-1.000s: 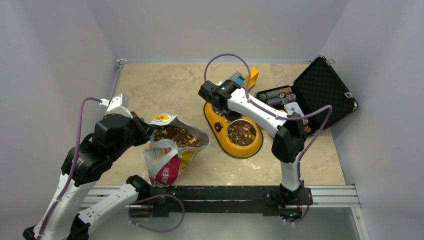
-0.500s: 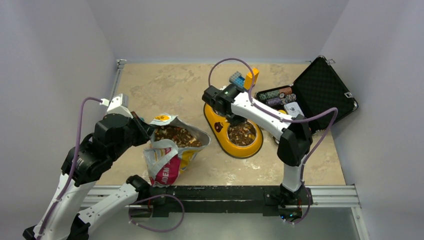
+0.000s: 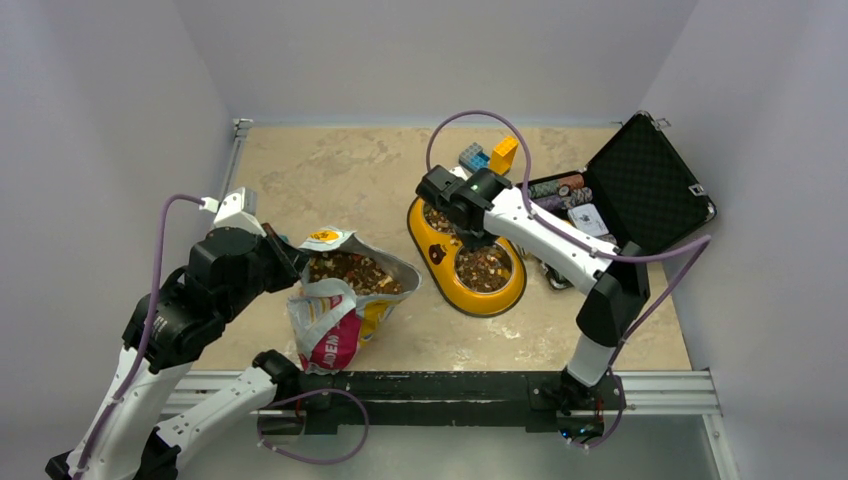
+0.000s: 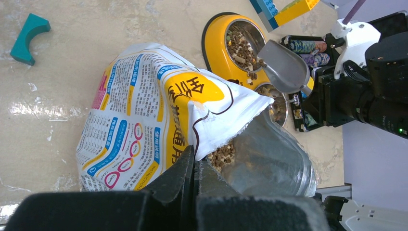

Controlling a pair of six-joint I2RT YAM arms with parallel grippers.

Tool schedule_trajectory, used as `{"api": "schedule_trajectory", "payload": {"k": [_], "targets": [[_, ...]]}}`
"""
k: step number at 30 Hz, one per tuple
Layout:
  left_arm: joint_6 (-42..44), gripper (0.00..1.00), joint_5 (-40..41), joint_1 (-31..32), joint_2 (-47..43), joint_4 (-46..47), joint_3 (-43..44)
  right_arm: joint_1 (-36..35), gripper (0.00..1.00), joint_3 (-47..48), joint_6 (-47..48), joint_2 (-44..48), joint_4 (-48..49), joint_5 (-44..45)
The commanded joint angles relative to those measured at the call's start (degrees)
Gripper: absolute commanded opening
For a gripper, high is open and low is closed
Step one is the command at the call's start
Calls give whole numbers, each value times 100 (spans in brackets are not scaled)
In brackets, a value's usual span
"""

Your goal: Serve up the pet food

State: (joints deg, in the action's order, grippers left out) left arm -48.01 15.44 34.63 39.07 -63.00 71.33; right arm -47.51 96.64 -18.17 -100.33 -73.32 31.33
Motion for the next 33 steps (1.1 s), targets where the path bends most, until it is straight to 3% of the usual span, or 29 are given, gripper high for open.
{"api": "schedule_trajectory", "payload": {"k": [1,10,14,18,26,30,33], "targets": [[-150,0,-97,9,-195,507,118,176,0,-69,-14,-211,42,-90],[-118,0,-161,10,-126,540,158,109,0,908,-105,-22,-353,198],[-122,0,-157,9,-126,544,167,133,0,84,-63,394,257,-134],[-132,0,-180,7,-145,552,149,292,0,-477,-249,57,164,-111],[-121,0,-169,8,-146,512,172,251,0,706,-351,575,-219,-121],[-125,0,-108,13,-225,476,171,251,0,248,-526,1058,88,-502],[-105,0,37,7,-306,382,200,222,0,-480,-684,1697,672,-1296]]}}
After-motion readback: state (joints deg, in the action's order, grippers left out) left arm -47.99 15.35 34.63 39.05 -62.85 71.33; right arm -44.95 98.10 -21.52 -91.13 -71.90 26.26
